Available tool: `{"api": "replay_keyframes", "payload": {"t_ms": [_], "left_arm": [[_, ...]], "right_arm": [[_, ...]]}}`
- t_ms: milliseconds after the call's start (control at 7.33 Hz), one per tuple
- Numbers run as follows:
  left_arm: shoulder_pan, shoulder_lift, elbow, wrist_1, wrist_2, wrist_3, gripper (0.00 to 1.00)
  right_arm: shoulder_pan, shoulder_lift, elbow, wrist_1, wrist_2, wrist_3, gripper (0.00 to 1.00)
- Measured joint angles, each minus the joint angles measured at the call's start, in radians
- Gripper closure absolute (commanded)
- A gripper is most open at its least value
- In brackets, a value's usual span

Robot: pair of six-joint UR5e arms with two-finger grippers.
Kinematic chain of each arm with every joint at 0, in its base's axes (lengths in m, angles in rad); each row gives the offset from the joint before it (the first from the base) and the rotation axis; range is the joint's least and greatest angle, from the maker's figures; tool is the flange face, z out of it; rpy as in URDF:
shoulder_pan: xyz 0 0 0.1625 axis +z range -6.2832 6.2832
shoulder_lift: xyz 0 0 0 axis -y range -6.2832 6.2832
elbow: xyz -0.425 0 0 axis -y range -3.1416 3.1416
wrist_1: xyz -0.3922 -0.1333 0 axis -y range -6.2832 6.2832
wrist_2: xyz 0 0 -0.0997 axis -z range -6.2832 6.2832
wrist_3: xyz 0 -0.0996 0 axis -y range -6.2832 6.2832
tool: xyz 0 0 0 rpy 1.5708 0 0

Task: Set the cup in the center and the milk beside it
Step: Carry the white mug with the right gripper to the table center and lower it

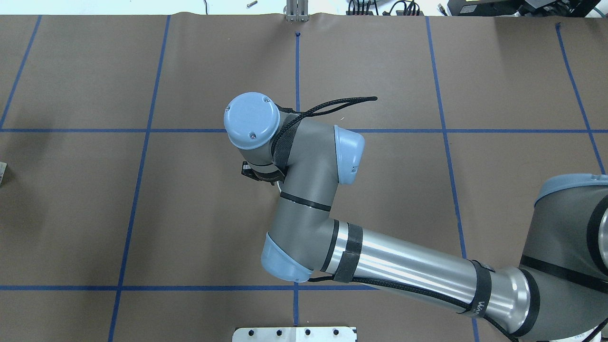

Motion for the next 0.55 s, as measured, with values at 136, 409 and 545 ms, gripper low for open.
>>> {"api": "replay_keyframes", "payload": {"t_ms": [136, 409, 545], "left_arm": [[0.0, 0.002, 0.0, -0.001, 0.0, 0.001, 0.01], [0.0, 0.01, -0.004, -0.003, -0.002, 0.002, 0.01], [0.0, 0.012, -0.006, -0.011, -0.002, 0.002, 0.01]], "right_arm": [[0.019, 0.004, 0.027, 0.0, -0.003, -0.008, 0.0], [0.109, 0.002, 0.083, -0.001, 0.036, -0.068, 0.0], [0.188, -0.016, 0.094, 0.0, 0.105, -0.132, 0.0]]}}
